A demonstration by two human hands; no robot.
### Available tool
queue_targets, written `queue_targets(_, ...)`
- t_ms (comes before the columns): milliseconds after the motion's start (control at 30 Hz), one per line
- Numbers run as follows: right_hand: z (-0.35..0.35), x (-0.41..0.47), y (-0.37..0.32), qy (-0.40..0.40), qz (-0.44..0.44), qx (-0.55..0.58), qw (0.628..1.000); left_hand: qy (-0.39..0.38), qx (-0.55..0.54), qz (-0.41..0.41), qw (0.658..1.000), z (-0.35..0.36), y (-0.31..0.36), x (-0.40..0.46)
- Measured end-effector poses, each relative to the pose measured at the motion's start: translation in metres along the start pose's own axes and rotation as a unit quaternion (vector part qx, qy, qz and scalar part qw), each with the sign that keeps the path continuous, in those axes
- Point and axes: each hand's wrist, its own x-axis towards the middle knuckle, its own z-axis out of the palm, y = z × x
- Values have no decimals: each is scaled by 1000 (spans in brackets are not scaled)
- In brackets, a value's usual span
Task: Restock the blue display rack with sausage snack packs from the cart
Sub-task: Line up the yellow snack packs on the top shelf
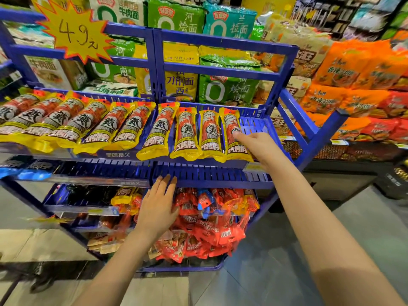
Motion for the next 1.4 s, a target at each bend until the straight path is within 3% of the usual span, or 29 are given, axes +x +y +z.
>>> queue_targets(167,-9,-27,-2,116,-154,-103,976,-104,-33,-48,993,-38,6,0)
queue_targets(267,0,-65,-13,163,-312,-110,930,-93,-60,-94,989,-61,-1,-23)
queue_targets(367,38,-102,-26,115,-447,-99,882,-45,-65,-151,985,-77,-19,-68)
queue_targets(500,122,-143,-26,-48,-538,-112,834,8,-79,-236,968,-88,-59,-146)
queue_targets(733,306,-216,9,-290,-535,-229,760,27,-61,-417,906,-84,-140,-313)
queue_targets(833,373,-256,23,-347,-513,-305,723,-7,-79,-488,869,-74,-177,-390)
queue_targets(1000,452,-320,33,-410,-473,-326,709,-38,-117,-554,824,-53,-240,-488)
queue_targets(1167,499,-347,36,-445,-420,-342,713,-50,-130,-550,824,-59,-297,-522)
queue_targets(1400,583,-339,7,-430,-358,-368,743,-64,-140,-516,842,-72,-394,-504)
